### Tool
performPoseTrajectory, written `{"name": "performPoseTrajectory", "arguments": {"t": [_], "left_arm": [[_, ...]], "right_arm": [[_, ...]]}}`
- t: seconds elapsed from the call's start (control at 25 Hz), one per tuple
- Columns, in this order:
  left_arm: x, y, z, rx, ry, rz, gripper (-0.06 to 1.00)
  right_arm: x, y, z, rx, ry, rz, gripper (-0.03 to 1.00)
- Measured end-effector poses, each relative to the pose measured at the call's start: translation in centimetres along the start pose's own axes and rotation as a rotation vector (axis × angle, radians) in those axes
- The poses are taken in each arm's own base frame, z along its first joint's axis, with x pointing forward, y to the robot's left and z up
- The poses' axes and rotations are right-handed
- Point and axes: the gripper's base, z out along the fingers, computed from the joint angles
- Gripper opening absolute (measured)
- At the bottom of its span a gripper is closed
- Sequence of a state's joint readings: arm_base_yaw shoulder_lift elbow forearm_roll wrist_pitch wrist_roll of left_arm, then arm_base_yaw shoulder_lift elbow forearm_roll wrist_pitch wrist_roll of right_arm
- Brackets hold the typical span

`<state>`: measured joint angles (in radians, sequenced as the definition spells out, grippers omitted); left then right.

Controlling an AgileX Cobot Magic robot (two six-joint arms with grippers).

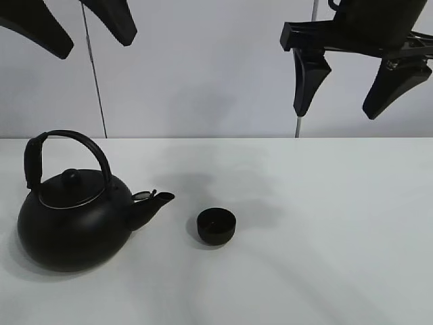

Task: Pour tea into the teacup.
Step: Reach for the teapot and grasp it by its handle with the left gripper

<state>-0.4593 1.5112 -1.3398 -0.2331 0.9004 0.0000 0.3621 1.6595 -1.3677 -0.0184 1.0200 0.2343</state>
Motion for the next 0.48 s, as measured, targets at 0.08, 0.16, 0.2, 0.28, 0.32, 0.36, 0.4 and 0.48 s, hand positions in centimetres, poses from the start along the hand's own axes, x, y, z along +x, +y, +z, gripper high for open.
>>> {"name": "performPoseTrajectory", "arguments": {"t": [0.08,0.16,0.2,0.28,0.32,0.36,0.4,0.48], "left_arm": [[-0.2,0.1,0.0,-0.015,-0.018,0.012,0.57],[-0.3,0.4,0.0,-0.045,-0.047,0.043,0.57],[-0.3,0.6,-0.2,-0.062,-0.077,0.058,0.57],[0.3,0.9,-0.6,-0.092,-0.139,0.087,0.57],[0.7,1.1,-1.0,-0.109,-0.186,0.107,0.57],[1.1,1.2,-1.7,-0.122,-0.247,0.127,0.57],[1.8,1.4,-2.2,-0.136,-0.302,0.149,0.57],[3.4,1.7,-2.9,-0.157,-0.405,0.194,0.57]], "right_arm": [[-0.2,0.1,0.0,-0.006,-0.025,0.0,0.58],[-0.5,0.1,0.0,-0.013,-0.055,0.0,0.58],[-0.7,0.2,0.0,-0.017,-0.073,0.0,0.58],[-1.0,0.2,-0.1,-0.026,-0.11,0.0,0.58],[-1.2,0.3,-0.1,-0.031,-0.131,0.0,0.58],[-1.4,0.3,-0.1,-0.037,-0.153,0.0,0.58],[-1.6,0.4,-0.1,-0.042,-0.177,0.0,0.58],[-2.0,0.5,-0.2,-0.053,-0.222,0.0,0.58]]}}
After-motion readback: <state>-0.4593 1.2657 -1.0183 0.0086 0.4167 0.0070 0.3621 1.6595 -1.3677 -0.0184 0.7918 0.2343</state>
